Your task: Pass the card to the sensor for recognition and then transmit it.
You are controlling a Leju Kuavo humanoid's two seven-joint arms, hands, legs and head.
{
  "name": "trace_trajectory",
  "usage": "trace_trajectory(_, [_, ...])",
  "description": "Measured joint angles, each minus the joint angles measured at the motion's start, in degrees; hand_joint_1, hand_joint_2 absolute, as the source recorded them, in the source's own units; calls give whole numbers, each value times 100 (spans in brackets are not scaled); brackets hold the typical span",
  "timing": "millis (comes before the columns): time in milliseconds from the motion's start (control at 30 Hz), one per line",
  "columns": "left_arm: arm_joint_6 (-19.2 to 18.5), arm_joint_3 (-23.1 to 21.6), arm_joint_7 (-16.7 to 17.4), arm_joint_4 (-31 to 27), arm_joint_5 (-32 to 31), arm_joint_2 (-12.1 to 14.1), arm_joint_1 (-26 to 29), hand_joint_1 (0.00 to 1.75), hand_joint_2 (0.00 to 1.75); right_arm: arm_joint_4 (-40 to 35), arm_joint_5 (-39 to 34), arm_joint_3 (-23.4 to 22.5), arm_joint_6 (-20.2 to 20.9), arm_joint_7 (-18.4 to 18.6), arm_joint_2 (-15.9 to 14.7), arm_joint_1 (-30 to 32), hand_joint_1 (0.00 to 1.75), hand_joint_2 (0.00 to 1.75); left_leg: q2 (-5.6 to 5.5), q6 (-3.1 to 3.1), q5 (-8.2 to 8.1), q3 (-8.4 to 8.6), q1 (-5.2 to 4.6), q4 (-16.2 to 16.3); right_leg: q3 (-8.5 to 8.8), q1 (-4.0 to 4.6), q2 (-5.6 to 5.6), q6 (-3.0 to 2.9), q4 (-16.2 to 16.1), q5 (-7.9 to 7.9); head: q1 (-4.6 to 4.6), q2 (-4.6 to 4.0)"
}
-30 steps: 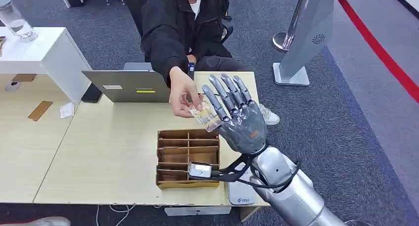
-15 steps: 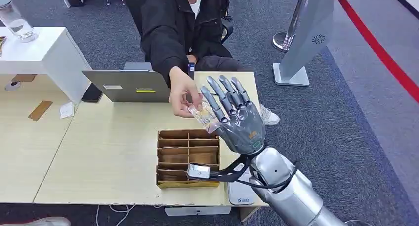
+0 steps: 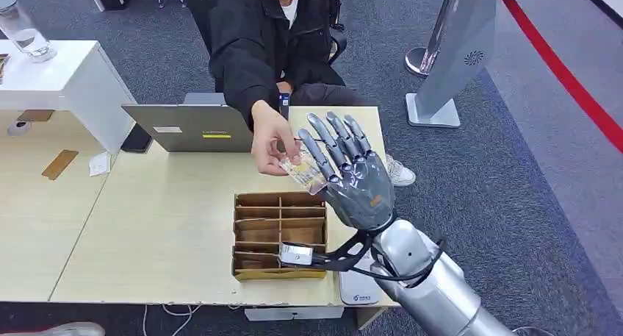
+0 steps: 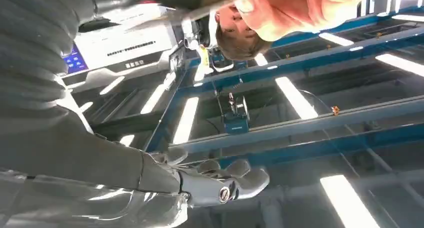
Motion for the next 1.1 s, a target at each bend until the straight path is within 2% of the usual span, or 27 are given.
trace_trajectory(33, [-2,0,0,0,0,0,0,0,0,0,-2,0,0,0,0,1,169,175,0,0,0,0,0,0,0,0,0,0,0,0,2,0])
trace_trajectory(100, [-11,0,0,0,0,0,0,0,0,-2,-9,0,-4,0,-2,1,175,175,0,0,0,0,0,0,0,0,0,0,0,0,2,0])
trace_trajectory(1100, [-17,0,0,0,46,-4,0,0,0,-46,-186,-2,-41,-28,-4,16,175,175,0,0,0,0,0,0,-1,0,0,0,0,0,2,0])
